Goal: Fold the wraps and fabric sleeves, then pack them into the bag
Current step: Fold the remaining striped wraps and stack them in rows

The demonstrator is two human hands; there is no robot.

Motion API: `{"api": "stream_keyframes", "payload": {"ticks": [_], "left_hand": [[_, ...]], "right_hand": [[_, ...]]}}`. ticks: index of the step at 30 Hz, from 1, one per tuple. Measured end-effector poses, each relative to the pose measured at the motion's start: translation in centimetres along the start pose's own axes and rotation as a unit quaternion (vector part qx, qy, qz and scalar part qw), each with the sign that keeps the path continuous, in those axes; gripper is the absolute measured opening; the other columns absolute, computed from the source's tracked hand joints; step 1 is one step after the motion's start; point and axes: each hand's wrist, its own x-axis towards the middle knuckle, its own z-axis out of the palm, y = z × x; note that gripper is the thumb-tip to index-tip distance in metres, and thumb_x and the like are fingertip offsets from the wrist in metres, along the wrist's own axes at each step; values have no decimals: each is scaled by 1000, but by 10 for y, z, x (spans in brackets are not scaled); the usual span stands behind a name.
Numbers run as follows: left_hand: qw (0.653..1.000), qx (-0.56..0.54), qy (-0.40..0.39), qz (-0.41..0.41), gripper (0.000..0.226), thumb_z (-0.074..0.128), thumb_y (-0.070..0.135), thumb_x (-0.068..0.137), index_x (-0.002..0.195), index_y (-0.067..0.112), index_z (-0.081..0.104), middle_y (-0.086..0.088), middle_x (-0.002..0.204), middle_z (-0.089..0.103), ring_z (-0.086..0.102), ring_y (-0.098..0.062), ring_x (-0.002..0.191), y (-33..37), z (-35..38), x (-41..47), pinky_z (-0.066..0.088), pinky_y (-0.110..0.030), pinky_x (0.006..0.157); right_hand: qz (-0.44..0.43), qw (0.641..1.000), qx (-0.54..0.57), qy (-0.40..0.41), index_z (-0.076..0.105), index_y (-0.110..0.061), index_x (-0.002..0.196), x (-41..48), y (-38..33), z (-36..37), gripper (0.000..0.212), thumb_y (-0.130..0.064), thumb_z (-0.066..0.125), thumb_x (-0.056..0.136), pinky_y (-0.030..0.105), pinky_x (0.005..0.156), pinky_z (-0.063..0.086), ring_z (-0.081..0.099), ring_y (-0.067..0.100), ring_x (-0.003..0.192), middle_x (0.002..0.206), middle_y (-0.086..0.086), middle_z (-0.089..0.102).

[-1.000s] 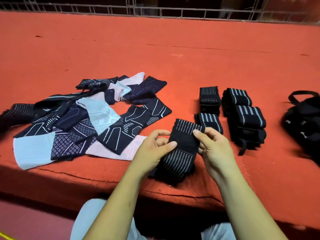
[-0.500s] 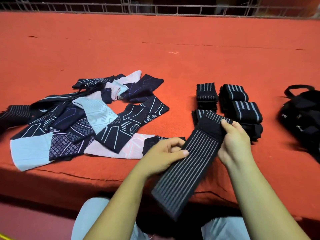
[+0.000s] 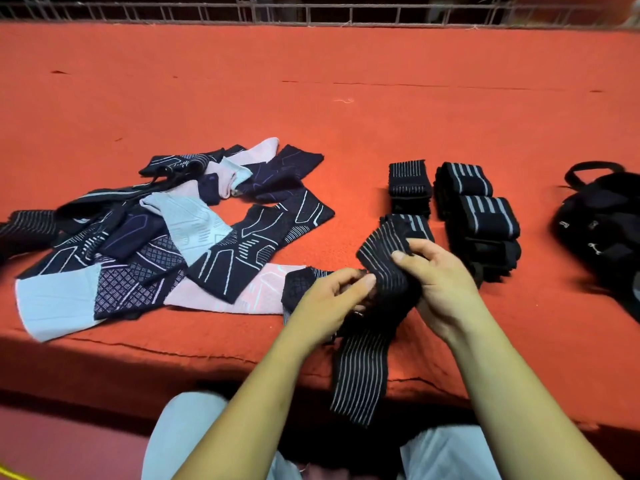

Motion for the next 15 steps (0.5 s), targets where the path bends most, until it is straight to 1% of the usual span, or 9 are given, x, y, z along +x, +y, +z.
{"api": "stream_keyframes", "payload": {"ticks": [2,5,7,8,9,10,12,13,15], "left_hand": [[998,-11,50,25,14,61,34,96,91,23,69,12,79,68,59,-2,74,2,7,1,47,-15,68],[995,27,83,52,46,54,62,84,82,16,62,7,71,56,50,-5,69,-5,7,0,41,-25,67],[995,18,77,55,43,60,58,80,89,17,63,-1,73,60,52,-10,72,-11,5,2,42,-32,69],[996,7,76,56,39,65,52,80,91,15,64,-7,76,64,55,-13,74,-15,4,4,43,-35,71],[996,1,79,51,37,67,48,80,93,13,65,-13,80,68,58,-15,77,-16,4,5,44,-37,73],[995,-2,84,46,35,68,45,80,94,13,66,-17,86,71,60,-16,79,-18,3,6,46,-38,75],[995,0,89,43,33,69,44,80,95,15,67,-24,92,70,60,-19,82,-22,0,8,45,-39,77],[996,2,85,40,35,69,45,80,95,14,67,-25,91,69,59,-19,82,-23,-1,8,44,-39,78],[997,11,67,37,41,70,47,80,95,8,65,-17,85,68,55,-17,83,-25,-4,8,41,-39,78]], "right_hand": [[-12,999,-19,-28,64,-6,94,-5,5,5,20,12,59,86,35,80,52,65,24,81,86,12,71],[-31,999,-28,-19,62,4,91,-9,7,5,19,19,59,79,39,78,46,58,29,84,84,20,62],[-20,1000,-10,-14,60,5,92,-11,2,6,16,16,58,81,28,67,49,60,24,72,78,17,61],[-8,1000,0,-13,60,0,91,-12,0,7,14,12,59,84,22,58,48,60,18,64,75,12,61],[4,1000,8,-17,60,-6,92,-12,-1,8,10,4,61,87,20,54,47,58,16,61,77,11,61],[12,1000,11,-23,61,-10,94,-12,-2,8,8,-7,66,88,22,56,48,58,20,67,84,11,62],[15,1000,-7,-24,65,-16,97,-11,-4,7,19,-27,74,84,31,69,49,58,27,82,94,11,64],[15,1000,-13,-24,66,-16,96,-11,-5,6,24,-34,73,82,33,74,49,59,26,84,95,10,66],[26,999,-13,-28,67,-11,98,-11,-6,6,36,-44,64,83,38,80,51,64,26,85,95,14,69]]}}
